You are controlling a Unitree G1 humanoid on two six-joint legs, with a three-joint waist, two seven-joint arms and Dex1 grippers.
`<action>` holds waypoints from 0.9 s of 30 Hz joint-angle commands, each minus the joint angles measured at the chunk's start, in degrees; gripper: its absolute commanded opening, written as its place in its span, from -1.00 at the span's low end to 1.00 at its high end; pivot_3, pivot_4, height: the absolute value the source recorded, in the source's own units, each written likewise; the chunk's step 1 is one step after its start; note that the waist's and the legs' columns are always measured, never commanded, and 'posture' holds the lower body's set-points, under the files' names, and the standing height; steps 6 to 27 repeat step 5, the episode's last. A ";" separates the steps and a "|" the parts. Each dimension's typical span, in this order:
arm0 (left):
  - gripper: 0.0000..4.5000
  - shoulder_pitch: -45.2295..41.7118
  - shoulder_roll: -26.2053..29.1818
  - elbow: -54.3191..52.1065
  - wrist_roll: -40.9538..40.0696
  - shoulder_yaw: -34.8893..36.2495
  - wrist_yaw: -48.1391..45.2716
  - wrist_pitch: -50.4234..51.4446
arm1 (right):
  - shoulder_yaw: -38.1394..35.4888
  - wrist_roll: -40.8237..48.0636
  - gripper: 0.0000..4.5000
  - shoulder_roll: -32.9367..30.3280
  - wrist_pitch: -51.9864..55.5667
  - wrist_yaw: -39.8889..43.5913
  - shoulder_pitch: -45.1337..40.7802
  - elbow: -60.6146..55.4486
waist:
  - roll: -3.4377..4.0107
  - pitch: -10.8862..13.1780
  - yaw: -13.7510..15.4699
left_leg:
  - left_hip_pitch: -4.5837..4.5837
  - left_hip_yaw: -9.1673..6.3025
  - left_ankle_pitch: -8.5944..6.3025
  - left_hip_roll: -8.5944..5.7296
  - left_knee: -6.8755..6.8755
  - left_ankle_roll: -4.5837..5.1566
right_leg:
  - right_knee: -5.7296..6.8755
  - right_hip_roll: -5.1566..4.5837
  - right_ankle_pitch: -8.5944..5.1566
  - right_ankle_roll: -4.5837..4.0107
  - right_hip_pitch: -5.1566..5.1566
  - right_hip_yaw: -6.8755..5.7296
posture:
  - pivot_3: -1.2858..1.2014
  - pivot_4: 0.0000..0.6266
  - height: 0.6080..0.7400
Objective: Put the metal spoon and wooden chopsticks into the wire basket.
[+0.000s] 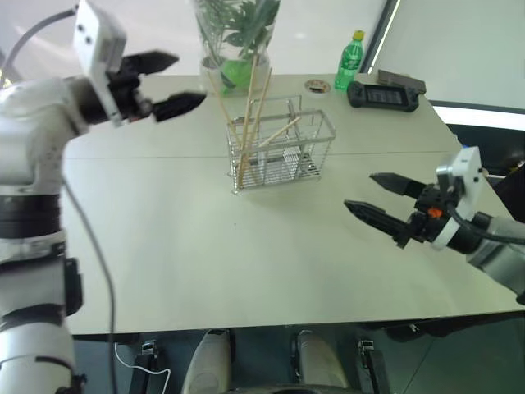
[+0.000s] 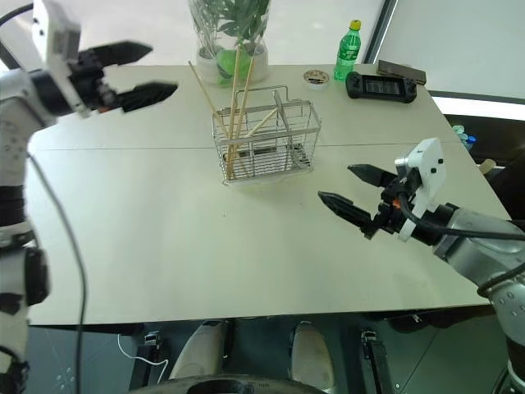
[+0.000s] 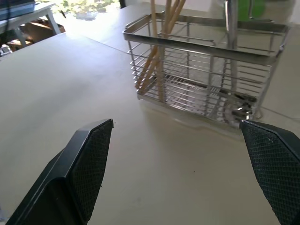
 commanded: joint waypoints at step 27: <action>0.99 6.89 2.36 -8.85 -1.23 1.39 -2.18 1.57 | 1.62 -5.15 1.00 0.54 -1.82 3.39 -3.68 3.14 | -0.02 0.02 0.70 | -0.13 0.01 0.00 0.01 0.01 0.00 | -0.03 -0.01 0.02 -0.02 -0.12 0.03 | 0.03 -0.52 0.70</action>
